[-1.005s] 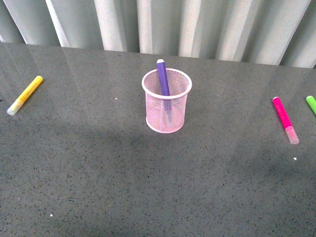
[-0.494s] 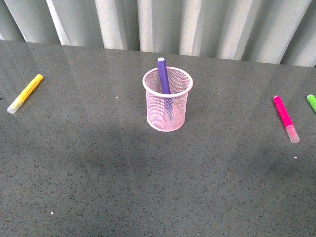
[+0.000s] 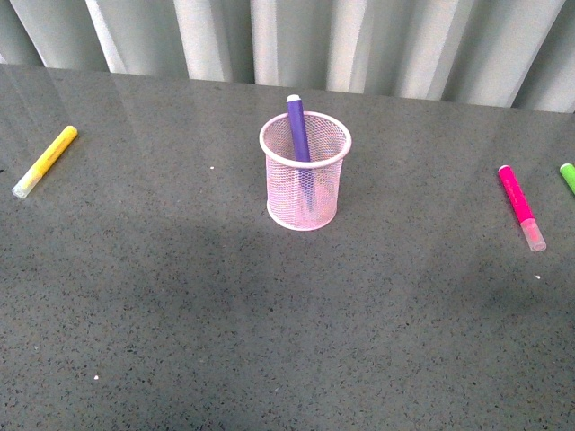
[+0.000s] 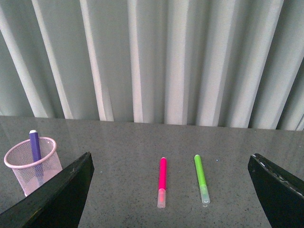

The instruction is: Insert purple and pink pens into pink cup

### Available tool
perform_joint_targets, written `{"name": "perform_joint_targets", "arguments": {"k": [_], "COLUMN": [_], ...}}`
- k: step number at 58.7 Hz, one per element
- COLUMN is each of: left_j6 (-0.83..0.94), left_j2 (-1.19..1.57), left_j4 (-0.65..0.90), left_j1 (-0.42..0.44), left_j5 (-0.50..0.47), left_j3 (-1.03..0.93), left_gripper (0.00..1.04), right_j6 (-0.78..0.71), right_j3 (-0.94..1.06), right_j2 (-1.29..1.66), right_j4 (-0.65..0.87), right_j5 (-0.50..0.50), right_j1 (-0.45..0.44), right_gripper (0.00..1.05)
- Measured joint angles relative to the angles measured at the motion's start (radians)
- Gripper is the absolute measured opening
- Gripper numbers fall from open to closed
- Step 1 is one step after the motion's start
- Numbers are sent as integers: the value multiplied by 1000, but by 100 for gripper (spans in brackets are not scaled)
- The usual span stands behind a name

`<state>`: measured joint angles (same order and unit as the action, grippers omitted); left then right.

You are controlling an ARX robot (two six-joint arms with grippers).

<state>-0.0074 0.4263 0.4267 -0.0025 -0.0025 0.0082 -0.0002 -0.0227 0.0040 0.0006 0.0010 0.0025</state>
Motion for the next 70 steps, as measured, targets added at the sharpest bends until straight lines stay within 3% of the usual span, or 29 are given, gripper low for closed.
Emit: {"name": "perform_joint_targets", "arguments": {"k": [42, 49, 65, 70], "left_j6": [0, 0, 0, 0], "left_j2": [-254, -396, -422, -422], "left_j4": [-251, -418, -426, -426], "left_j1": [0, 0, 0, 0], "left_j5": [0, 2, 2, 2], "left_j3": [0, 1, 1, 1], "left_gripper": [4, 4, 4, 16], "right_j6": [0, 0, 0, 0], "right_j3": [0, 0, 0, 0], "right_j2": [0, 0, 0, 0], "right_j4": [0, 0, 0, 0], "right_j5": [0, 0, 0, 0], "right_j1": [0, 0, 0, 0], "right_gripper": [98, 98, 98, 98]}}
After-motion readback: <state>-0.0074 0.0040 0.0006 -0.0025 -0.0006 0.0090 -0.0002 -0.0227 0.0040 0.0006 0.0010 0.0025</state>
